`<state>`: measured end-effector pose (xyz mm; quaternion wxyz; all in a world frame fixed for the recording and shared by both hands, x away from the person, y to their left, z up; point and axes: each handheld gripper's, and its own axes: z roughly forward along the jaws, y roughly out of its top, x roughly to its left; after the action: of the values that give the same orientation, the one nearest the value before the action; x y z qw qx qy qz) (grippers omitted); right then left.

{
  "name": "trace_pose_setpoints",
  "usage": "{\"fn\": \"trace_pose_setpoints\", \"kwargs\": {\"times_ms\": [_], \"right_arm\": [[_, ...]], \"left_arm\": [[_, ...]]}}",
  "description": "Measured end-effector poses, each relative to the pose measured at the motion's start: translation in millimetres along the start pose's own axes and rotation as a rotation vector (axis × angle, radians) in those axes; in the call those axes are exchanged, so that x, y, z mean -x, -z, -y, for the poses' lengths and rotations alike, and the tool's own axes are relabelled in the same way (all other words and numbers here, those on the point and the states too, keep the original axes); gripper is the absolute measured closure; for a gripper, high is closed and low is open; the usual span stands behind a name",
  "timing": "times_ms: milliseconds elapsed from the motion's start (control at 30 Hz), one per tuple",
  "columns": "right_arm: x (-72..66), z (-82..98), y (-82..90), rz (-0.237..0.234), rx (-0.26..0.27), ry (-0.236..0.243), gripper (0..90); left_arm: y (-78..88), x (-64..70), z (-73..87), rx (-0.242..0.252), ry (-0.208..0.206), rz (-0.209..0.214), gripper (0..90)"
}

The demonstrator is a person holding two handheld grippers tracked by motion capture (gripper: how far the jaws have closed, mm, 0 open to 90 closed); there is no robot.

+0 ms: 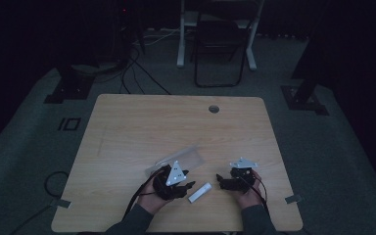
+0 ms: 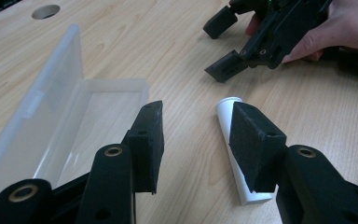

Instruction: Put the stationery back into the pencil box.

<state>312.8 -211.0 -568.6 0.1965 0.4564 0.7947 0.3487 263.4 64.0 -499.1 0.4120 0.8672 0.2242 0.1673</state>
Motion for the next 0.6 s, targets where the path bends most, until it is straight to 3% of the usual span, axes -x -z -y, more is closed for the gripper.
{"fn": "trace_pose_setpoints", "kwargs": {"times_ms": [600], "right_arm": [[-0.1,0.0,-0.1,0.0,0.001,-0.001,13.4]], "left_arm": [[-11.2,7.7,2.8,-0.024,-0.005,0.03,54.2]]}}
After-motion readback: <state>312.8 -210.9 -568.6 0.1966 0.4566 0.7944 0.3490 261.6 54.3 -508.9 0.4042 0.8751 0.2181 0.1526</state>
